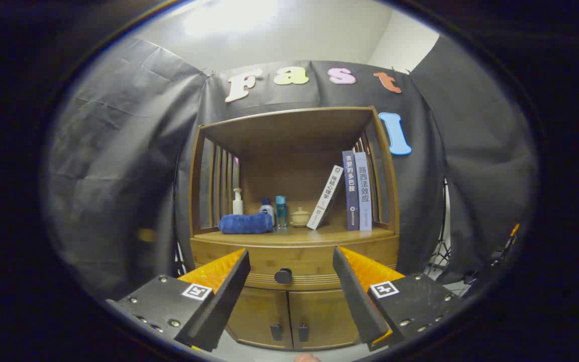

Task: Pull open the drawer, take out the items inside it, and place them on the countertop above the cabinet.

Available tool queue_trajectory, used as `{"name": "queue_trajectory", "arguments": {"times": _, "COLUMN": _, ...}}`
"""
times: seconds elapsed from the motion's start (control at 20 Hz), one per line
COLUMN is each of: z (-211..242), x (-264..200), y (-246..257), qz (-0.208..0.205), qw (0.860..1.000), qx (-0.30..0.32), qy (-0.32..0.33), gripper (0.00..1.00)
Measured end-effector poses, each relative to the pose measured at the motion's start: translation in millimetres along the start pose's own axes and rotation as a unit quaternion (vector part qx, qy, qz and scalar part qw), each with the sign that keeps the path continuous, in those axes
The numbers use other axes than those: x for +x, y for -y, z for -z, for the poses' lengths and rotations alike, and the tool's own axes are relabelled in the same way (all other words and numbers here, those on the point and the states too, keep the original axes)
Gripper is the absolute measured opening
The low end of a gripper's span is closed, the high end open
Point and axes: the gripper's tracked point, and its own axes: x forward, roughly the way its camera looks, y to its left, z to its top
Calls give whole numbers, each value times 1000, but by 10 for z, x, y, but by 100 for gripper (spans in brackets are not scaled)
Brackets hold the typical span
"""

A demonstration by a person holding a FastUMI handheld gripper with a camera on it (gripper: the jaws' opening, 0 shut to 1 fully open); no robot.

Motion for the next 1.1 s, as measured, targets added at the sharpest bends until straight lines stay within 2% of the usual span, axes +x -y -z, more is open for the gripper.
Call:
{"name": "queue_trajectory", "arguments": {"times": 0.4, "z": -7, "x": 24, "y": -29, "qz": 1, "qw": 1000, "qx": -11, "qy": -6, "gripper": 99}}
{"name": "queue_trajectory", "arguments": {"times": 0.7, "z": -369, "x": 339, "y": 175, "qz": 44, "qw": 999, "qx": -5, "qy": 2, "gripper": 99}}
{"name": "queue_trajectory", "arguments": {"times": 1.1, "z": -73, "x": 709, "y": 360, "qz": 67, "qw": 997, "qx": 12, "qy": -23, "gripper": 99}}
